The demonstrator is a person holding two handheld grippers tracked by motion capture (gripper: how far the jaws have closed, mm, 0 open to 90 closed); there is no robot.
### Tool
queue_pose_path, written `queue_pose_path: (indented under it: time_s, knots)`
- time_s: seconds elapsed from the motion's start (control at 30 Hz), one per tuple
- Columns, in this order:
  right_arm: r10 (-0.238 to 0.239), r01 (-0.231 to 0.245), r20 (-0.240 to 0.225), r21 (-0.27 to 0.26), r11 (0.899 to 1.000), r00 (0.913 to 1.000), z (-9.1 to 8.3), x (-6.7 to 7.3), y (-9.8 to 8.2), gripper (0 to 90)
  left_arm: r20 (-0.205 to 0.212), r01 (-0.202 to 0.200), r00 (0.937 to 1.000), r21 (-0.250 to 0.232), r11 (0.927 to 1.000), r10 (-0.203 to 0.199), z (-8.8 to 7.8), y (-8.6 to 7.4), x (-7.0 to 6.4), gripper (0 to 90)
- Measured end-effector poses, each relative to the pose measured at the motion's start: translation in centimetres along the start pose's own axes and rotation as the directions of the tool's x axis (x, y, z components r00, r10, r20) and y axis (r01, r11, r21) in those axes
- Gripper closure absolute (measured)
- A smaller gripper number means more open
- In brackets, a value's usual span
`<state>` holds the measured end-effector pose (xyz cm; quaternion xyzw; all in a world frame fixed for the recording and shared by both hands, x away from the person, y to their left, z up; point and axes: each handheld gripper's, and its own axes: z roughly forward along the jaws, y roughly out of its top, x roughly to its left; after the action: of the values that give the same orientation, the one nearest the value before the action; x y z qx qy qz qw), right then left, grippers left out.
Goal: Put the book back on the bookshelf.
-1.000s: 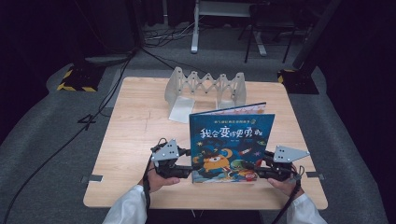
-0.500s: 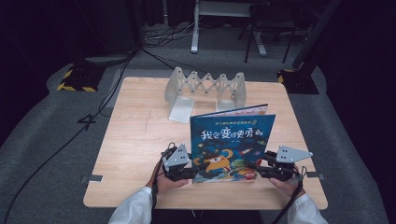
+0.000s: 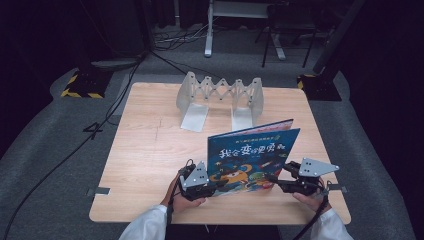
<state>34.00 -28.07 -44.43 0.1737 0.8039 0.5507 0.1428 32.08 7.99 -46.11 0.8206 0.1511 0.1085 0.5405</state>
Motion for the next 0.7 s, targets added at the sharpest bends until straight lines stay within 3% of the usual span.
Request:
queue_pose_path:
  time_s: [0.2, 0.23, 0.33, 0.37, 0.4, 0.47, 0.63, 0.7]
  knots:
    - [0.027, -0.026, 0.033, -0.033, 0.999, 0.9991, -2.1, -0.9, 0.0, 51.0, 0.005, -0.023, 0.9997, -0.004, 0.9997, 0.023, 0.1, 0.1, -0.3, 79.2]
    - [0.038, -0.035, 0.069, -0.045, 0.998, 0.9969, -2.5, -1.0, 0.1, 46.5, 0.002, -0.024, 0.9997, -0.003, 0.9997, 0.024, 0.1, 0.1, -0.4, 79.8]
    - [0.051, -0.045, 0.111, -0.054, 0.998, 0.9925, -3.1, -1.3, 0.1, 46.4, 0.012, -0.023, 0.9997, -0.006, 0.9997, 0.023, 0.1, 0.1, -0.3, 80.4]
    - [0.08, -0.071, 0.123, -0.072, 0.995, 0.9892, -3.2, -1.5, 0.2, 44.8, 0.011, -0.026, 0.9996, -0.006, 0.9997, 0.026, 0.1, 0.1, -0.4, 80.6]
    - [0.109, -0.099, 0.14, -0.079, 0.992, 0.9841, -3.1, -1.7, 0.3, 40.7, 0.012, -0.031, 0.9994, -0.006, 0.9995, 0.031, 0.1, 0.1, -0.4, 80.9]
    - [0.109, -0.099, 0.14, -0.076, 0.992, 0.9841, -2.9, -1.7, 0.4, 40.7, 0.004, -0.041, 0.9992, -0.003, 0.9992, 0.041, 0.2, 0.1, -0.4, 80.9]
    - [0.082, -0.081, 0.106, -0.013, 0.997, 0.991, -0.6, -1.0, 0.5, 45.9, -0.003, -0.041, 0.9992, -0.006, 0.9991, 0.041, 0.3, 0.2, -0.4, 81.5]
    - [0.049, -0.052, 0.153, 0.017, 0.998, 0.987, 0.2, -0.4, 0.6, 48.1, -0.015, -0.045, 0.9989, -0.015, 0.9989, 0.044, 0.2, 0.2, -0.2, 81.5]
